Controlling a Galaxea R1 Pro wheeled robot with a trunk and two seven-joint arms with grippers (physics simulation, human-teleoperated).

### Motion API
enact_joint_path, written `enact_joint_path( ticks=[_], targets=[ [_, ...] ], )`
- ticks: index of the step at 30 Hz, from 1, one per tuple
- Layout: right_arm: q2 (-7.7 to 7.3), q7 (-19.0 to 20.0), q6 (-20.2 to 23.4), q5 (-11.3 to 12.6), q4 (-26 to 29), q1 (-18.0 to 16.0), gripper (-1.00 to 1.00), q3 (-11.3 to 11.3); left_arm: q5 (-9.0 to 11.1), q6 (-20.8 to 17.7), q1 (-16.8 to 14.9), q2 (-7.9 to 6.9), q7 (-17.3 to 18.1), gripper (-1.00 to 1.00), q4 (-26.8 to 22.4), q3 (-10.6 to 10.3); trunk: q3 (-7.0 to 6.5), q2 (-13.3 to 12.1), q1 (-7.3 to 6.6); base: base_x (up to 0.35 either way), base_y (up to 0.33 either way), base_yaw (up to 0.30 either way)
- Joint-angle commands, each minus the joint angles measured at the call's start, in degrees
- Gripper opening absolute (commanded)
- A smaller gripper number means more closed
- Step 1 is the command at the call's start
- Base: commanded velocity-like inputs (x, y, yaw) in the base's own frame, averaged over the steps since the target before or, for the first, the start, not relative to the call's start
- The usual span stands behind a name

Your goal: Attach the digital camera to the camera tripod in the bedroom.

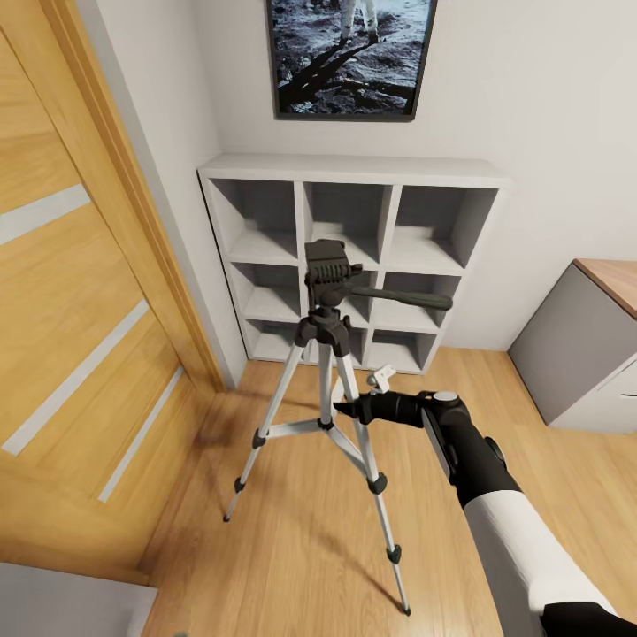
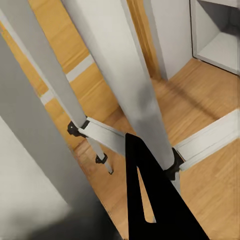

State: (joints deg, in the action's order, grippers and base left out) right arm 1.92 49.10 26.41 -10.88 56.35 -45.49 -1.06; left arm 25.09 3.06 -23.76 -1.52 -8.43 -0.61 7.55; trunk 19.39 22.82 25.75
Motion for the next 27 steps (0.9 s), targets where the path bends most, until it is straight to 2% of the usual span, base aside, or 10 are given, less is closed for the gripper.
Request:
enact_joint_path(
  ticks=[1, 8, 12, 14, 15, 17, 21, 22, 25, 27],
  targets=[
    [0.02, -0.1, 0.1, -0.7, -0.3, 0.0, -1.0, 0.1, -0.2, 0.1, 0.0, 0.04, -0.2, -1.0, 0.2, 0.3, 0.09, 0.1, 0.03, 0.0, 0.0, 0.0],
    [-0.06, -0.7, 0.1, -0.6, -1.5, 0.0, -1.0, 0.1, -0.6, -2.1, 0.0, 0.11, -0.6, -1.0, 0.1, 0.1, 0.09, 0.1, 0.03, 0.0, 0.0, 0.0],
    [-0.39, -0.7, 0.1, -0.6, -1.6, 0.0, -1.0, 0.1, -0.9, -7.7, -0.1, -0.27, -0.6, -1.0, -4.9, 0.1, 0.09, 0.1, 0.03, 0.0, 0.0, 0.0],
    [-0.54, -0.7, 0.0, -0.6, -1.5, 0.0, -1.0, 0.1, -1.1, -13.1, -0.1, -0.41, -0.6, -1.0, -14.3, 0.1, 0.09, 0.1, 0.03, 0.0, 0.0, 0.0],
    [-0.61, -0.7, 0.0, -0.6, -1.6, 0.0, -1.0, 0.1, -1.1, -21.9, -0.1, -0.51, -0.6, -1.0, -27.0, 0.1, 0.09, 0.1, 0.03, 0.0, 0.0, 0.0],
    [-0.65, -0.7, 0.0, -0.6, -1.6, 0.0, -1.0, 0.1, -1.2, -30.3, -0.1, -0.55, -0.8, -1.0, -37.9, 0.3, 0.09, 0.1, 0.03, 0.0, 0.0, 0.0],
    [-0.62, -0.7, 0.0, -0.5, -1.6, 0.0, -1.0, 0.1, -1.2, -51.4, -0.3, -0.93, -5.4, -1.0, -72.3, 0.6, 0.09, 0.1, 0.03, 0.0, 0.0, 0.0],
    [-0.63, -0.7, 0.0, -0.5, -1.6, 0.0, -1.0, 0.1, -1.1, -53.6, -0.3, -0.96, -7.2, -1.0, -77.4, 0.6, 0.09, 0.1, 0.03, 0.0, 0.0, 0.0],
    [-0.61, -0.7, 0.0, -0.5, -1.6, 0.0, -1.0, 0.1, -1.1, -56.6, -0.8, -0.95, -11.0, -1.0, -82.6, 0.6, 0.09, 0.1, 0.03, 0.0, 0.0, 0.0],
    [-0.59, -0.7, 0.1, -0.5, -1.6, 0.0, -1.0, 0.1, -1.0, -59.8, -4.4, -0.72, -15.3, -1.0, -85.1, 0.6, 0.09, 0.1, 0.03, 0.0, 0.0, 0.0]
  ],
)
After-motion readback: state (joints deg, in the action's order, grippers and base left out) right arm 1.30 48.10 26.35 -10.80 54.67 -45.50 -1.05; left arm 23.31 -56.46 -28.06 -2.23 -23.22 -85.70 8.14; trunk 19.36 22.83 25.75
